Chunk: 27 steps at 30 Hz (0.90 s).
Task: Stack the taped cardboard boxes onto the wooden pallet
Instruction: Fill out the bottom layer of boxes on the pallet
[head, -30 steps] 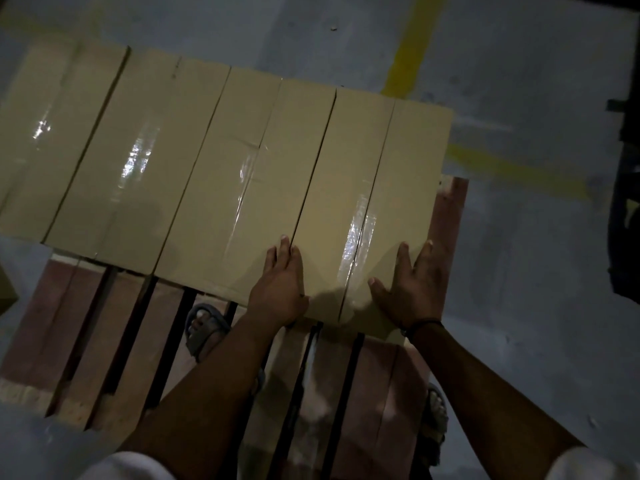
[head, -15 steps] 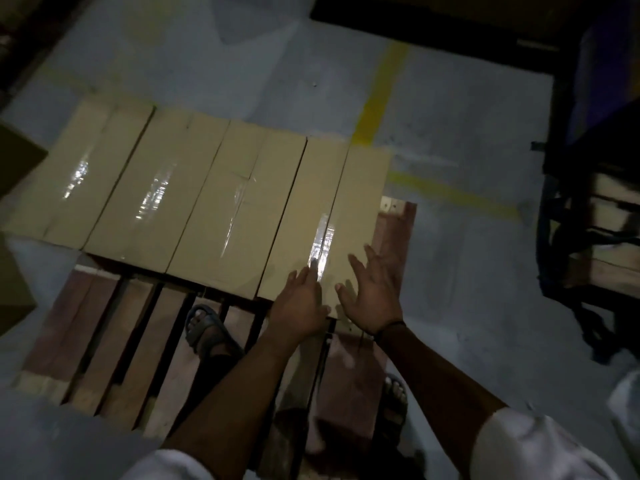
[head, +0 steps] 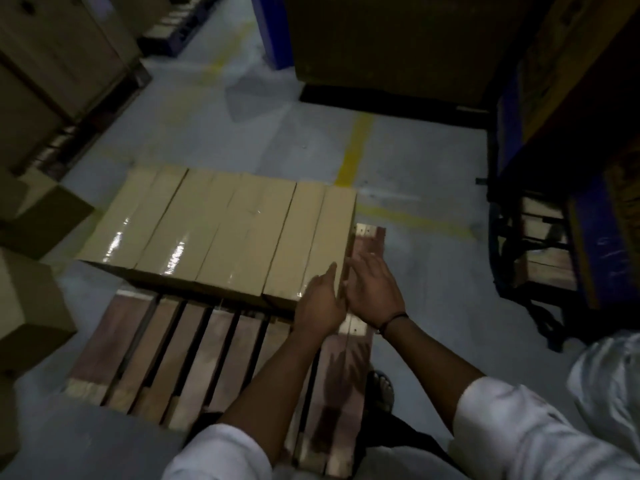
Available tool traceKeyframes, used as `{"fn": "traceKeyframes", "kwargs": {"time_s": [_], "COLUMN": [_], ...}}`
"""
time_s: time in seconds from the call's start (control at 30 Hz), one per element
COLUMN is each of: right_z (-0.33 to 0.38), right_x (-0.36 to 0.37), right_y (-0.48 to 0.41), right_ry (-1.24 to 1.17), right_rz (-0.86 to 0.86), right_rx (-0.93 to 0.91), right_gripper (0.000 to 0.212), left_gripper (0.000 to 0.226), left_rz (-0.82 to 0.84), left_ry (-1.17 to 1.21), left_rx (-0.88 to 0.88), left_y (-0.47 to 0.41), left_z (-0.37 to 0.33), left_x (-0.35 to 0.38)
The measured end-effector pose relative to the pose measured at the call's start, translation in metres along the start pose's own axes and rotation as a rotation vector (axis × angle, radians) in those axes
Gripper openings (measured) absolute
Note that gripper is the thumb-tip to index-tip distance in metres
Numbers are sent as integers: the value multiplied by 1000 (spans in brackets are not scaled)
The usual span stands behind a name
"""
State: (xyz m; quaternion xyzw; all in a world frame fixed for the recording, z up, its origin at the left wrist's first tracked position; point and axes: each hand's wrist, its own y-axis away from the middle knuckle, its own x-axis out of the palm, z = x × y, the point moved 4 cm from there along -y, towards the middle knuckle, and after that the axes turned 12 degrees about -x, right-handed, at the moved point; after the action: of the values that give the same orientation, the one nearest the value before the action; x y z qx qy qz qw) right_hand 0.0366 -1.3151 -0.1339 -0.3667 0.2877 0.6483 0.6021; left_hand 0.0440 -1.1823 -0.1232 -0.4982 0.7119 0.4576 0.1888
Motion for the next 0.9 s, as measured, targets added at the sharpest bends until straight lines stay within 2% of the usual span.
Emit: {"fn": "traceKeyframes", "kwargs": {"time_s": [0.13,0.23,0.4,0.57,0.7,0.9], "right_z": [33,75,144,185,201,203], "right_x": [-16,-34,-46,-52,-72,-118], "right_y": [35,70,139,197,259,372], "right_ry": [18,67,160,186,239,312], "right_rz": [-69,-164,-315,-423,-493,-629], "right_rx": [22,47,66,150,224,377], "right_gripper": [61,45,43,43,48,53], "left_gripper": [49,41,48,44,38,39], "left_rz": [-32,-19,-76,-81,-95,17], "left_ry": [33,51,93,125,194,123], "left_rx": [183,302,489,518,637,862], "left_y": [48,85,143,193,247,328], "left_z": [-5,4,29,43,15,-36], "left_x": [-21,-37,-67,-72,-55,3]}}
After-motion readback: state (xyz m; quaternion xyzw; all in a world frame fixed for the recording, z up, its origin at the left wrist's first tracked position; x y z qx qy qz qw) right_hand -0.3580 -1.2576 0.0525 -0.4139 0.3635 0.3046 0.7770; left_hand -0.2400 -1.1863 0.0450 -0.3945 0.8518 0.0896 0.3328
